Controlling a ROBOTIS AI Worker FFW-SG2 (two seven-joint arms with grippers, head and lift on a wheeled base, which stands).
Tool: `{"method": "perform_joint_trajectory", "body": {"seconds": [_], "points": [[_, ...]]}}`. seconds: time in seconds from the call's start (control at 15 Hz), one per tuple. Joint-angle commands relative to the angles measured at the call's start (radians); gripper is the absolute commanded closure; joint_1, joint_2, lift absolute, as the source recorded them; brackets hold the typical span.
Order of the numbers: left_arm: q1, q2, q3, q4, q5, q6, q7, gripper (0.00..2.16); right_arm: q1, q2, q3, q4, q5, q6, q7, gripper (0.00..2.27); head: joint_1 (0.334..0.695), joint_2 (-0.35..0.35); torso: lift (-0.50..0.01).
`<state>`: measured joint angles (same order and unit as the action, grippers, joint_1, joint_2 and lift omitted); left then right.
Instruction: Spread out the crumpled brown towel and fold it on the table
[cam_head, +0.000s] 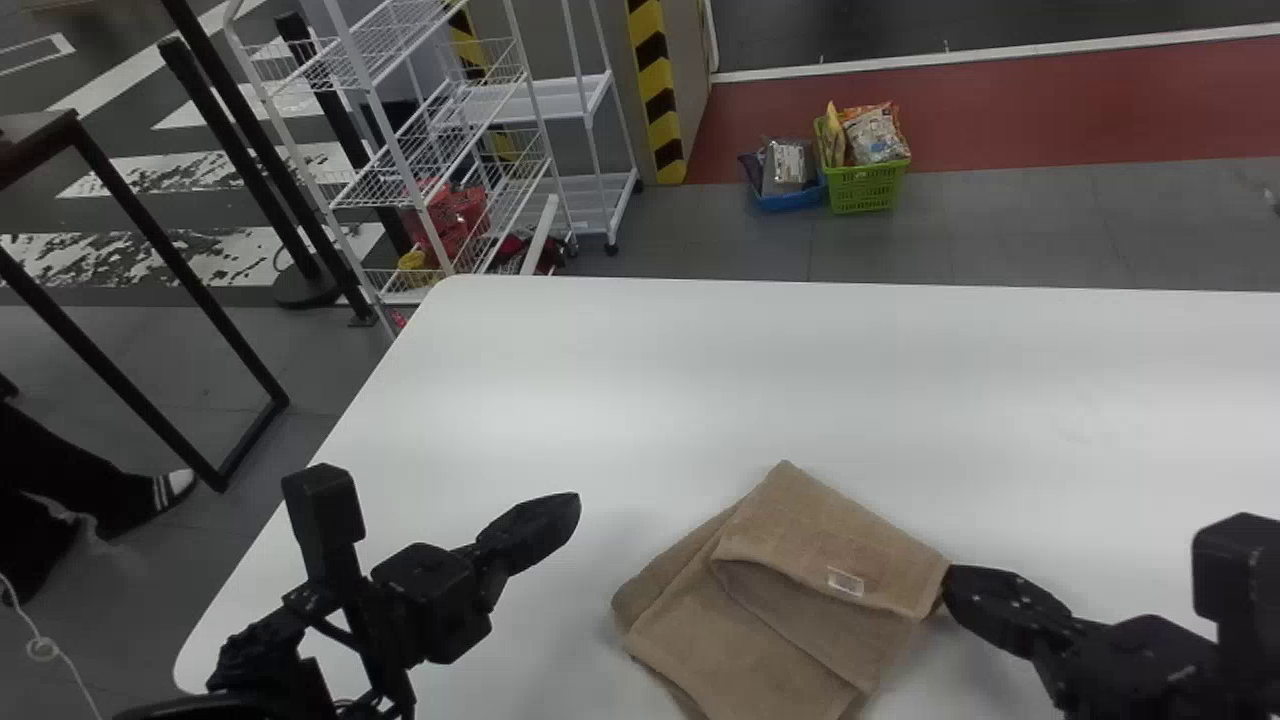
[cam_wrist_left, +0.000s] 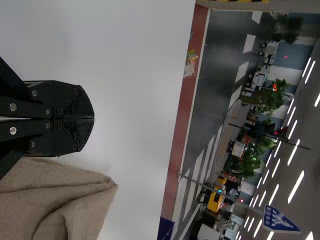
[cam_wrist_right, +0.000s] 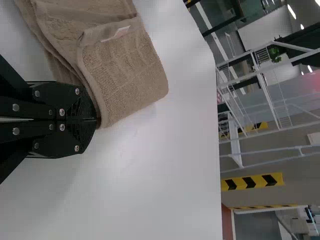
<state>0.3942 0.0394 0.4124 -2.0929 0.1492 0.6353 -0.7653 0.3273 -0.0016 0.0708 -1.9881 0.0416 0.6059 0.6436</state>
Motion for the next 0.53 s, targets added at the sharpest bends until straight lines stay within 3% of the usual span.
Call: {"method": "perform_joint_trajectory", "body": {"seconds": [0.0,0.47], "points": [[0.0,0.0,0.002,-0.001,0.006,0.002,-0.005,1.95,-0.054,0.002,0.017,0.038,0.0,0.001,-0.007,1.3,0.695,0.292,-0.127],[0.008,0.0,0.04,-0.009,0.038,0.011,-0.028,1.95,-0.215,0.002,0.09,0.233,-0.022,-0.057,-0.059,1.3,0.695,0.308,-0.127]]}}
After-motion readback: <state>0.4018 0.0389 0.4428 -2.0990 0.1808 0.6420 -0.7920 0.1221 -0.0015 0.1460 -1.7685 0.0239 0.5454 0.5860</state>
